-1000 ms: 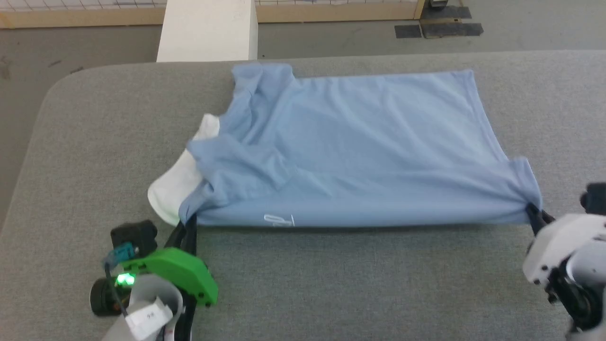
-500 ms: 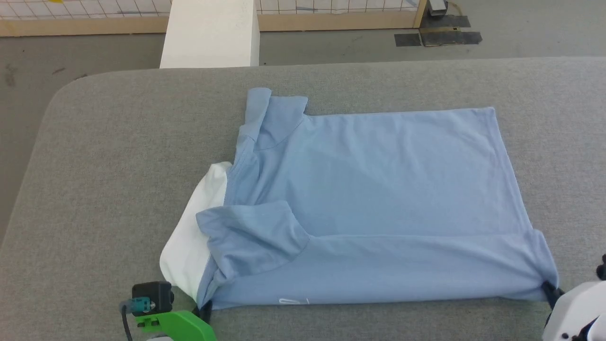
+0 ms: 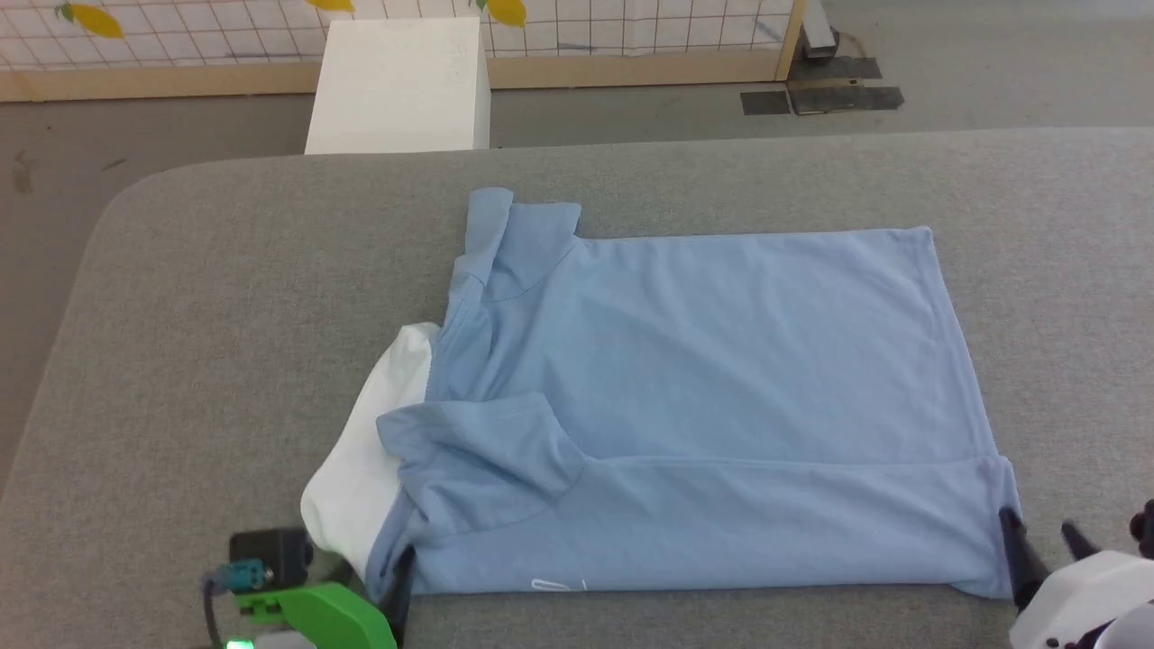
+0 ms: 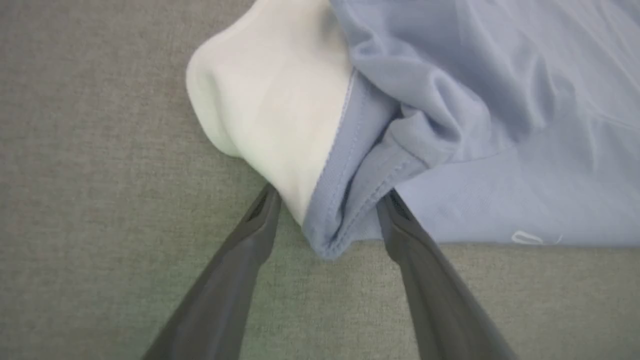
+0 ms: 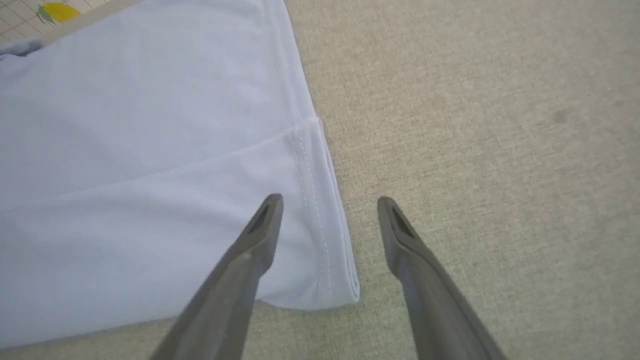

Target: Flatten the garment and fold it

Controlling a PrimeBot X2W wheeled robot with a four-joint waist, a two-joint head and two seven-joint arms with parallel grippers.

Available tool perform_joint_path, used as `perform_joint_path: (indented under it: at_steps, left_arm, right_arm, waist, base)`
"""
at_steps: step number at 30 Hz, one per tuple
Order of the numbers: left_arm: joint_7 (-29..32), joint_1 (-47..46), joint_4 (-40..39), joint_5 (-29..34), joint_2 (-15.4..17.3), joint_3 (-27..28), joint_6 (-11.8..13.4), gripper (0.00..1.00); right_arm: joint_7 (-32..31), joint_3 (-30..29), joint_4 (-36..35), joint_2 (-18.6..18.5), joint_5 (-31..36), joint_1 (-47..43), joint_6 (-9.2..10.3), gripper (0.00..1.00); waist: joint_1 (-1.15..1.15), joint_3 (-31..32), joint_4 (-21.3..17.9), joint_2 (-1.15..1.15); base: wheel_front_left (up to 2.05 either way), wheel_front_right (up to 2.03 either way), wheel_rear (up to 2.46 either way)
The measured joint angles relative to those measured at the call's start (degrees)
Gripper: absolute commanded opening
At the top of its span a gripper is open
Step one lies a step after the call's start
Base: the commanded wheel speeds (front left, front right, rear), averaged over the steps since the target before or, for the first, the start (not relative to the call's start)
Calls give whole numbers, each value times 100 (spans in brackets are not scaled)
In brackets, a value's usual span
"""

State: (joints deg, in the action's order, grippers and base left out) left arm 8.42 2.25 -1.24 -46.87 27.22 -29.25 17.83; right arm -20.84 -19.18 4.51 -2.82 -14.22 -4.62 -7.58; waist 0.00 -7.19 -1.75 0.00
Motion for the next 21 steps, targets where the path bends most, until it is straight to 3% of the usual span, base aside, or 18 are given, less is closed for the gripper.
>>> perform_joint_path:
  at_steps: [4,10,16,21]
  left_arm:
    - [-372,-339,-222,356,264,125,-196,100]
    - [-583,-1837,-303,971,563,188,-712,100]
    - [-142,-3696,556,1199,659,38,-1568,100]
    - [682,-5004,1491,925,628,70,-1981,100]
  right_arm:
    - [886,234,-308,0,48,8,0,100]
    - [1942,725,-639,-31,394,250,0,100]
    - [2341,1172,-740,-212,459,827,0,100]
    - [2427,1444,-803,-183,463,1273,0,100]
  waist:
    - [0,4,-106,0]
    - [0,-228,-242,0]
    - [0,-698,-399,0]
    - [0,-1173,-565,0]
  base:
    - [0,0,0]
    - [0,0,0]
    - [0,0,0]
    - [0,0,0]
